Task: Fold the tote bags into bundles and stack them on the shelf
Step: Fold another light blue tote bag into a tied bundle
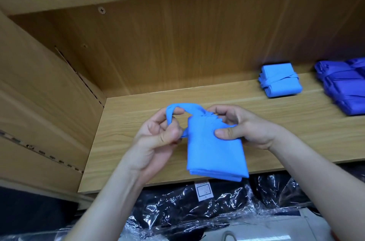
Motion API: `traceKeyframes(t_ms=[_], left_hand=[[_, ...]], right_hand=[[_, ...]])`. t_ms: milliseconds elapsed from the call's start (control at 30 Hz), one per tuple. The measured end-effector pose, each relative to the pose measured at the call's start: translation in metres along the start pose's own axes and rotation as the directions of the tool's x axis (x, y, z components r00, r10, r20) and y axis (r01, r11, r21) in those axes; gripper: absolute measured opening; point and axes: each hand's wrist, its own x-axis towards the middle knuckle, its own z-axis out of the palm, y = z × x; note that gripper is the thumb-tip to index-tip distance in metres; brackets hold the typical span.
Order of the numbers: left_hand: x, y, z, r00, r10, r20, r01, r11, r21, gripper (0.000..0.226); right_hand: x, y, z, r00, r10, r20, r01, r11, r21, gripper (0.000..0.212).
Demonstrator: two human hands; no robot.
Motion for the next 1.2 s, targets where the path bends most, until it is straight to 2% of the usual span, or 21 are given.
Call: traceKeyframes(t_ms=[67, 133, 200, 233, 300, 367, 433, 500, 567, 633, 767, 833, 933, 1033, 1133, 1200], left_hand=[[0.004, 0.005, 0.0, 0.999, -0.02, -0.048, 0.023, 0.998, 0.065, 0.056], [0.008, 0.011, 0.002, 0.999, -0.019, -0.034, 0.026, 0.981, 0.192, 0.051], [0.012, 0.016, 0.007, 1.0, 0.03, -0.008, -0.026, 0.954, 0.3, 0.038], [0.012, 0.017, 0.009, 0.998, 0.057, -0.023, -0.047, 0.947, 0.318, 0.043], [0.011, 0.019, 0.012, 0.992, 0.097, -0.078, -0.071, 0.955, 0.289, 0.052], [0.01, 0.019, 0.013, 0.989, 0.107, -0.098, -0.081, 0.967, 0.243, 0.051], [0.01, 0.02, 0.021, 0.995, 0.075, -0.064, -0.058, 0.972, 0.229, 0.047], [0.011, 0.021, 0.031, 0.998, 0.023, -0.065, -0.009, 0.976, 0.219, 0.042], [0.014, 0.022, 0.035, 0.998, -0.001, -0.067, 0.017, 0.974, 0.226, 0.043], [0.016, 0.022, 0.035, 0.995, 0.019, -0.099, 0.002, 0.977, 0.212, 0.036], [0.018, 0.014, 0.033, 0.99, 0.078, -0.118, -0.054, 0.98, 0.194, 0.035], [0.019, 0.013, 0.031, 0.993, 0.08, -0.083, -0.063, 0.98, 0.187, 0.04], [0.019, 0.014, 0.023, 0.999, 0.04, 0.037, -0.046, 0.984, 0.17, 0.051], [0.017, 0.013, 0.013, 0.989, -0.05, 0.142, 0.027, 0.986, 0.163, 0.059], [0.012, 0.012, 0.011, 0.955, -0.094, 0.282, 0.098, 0.995, 0.001, 0.05], [0.01, 0.011, 0.014, 0.96, -0.042, 0.276, 0.08, 0.989, -0.128, 0.044]], right_hand=[[0.001, 0.005, 0.007, 0.999, 0.041, -0.027, -0.045, 0.991, -0.126, 0.042], [0.004, 0.009, 0.011, 0.997, 0.054, -0.055, -0.065, 0.972, -0.224, 0.041], [0.005, 0.008, 0.013, 0.994, 0.043, -0.1, -0.064, 0.976, -0.21, 0.037], [0.004, 0.006, 0.012, 0.993, 0.037, -0.109, -0.057, 0.981, -0.187, 0.036], [0.002, 0.002, 0.011, 0.997, 0.043, -0.06, -0.049, 0.992, -0.113, 0.036], [-0.002, -0.002, 0.01, 0.994, 0.096, 0.05, -0.096, 0.995, -0.002, 0.036], [-0.006, -0.004, 0.01, 0.974, 0.149, 0.169, -0.165, 0.983, 0.083, 0.035], [-0.008, -0.003, 0.011, 0.951, 0.167, 0.261, -0.198, 0.976, 0.094, 0.038], [-0.01, -0.001, 0.013, 0.94, 0.16, 0.301, -0.186, 0.981, 0.058, 0.045], [-0.014, -0.001, 0.014, 0.942, 0.144, 0.304, -0.135, 0.99, -0.051, 0.052], [-0.019, -0.004, 0.012, 0.975, 0.089, 0.204, -0.034, 0.966, -0.258, 0.07], [-0.021, -0.003, 0.014, 0.984, 0.042, 0.171, 0.008, 0.96, -0.28, 0.073], [-0.025, 0.0, 0.014, 0.977, 0.023, 0.21, 0.015, 0.984, -0.177, 0.071], [-0.028, 0.004, 0.009, 0.942, 0.017, 0.334, -0.053, 0.994, 0.1, 0.071], [-0.028, 0.01, 0.003, 0.939, -0.054, 0.339, -0.057, 0.95, 0.308, 0.056], [-0.029, 0.013, 0.001, 0.955, -0.063, 0.29, -0.067, 0.906, 0.418, 0.05]])
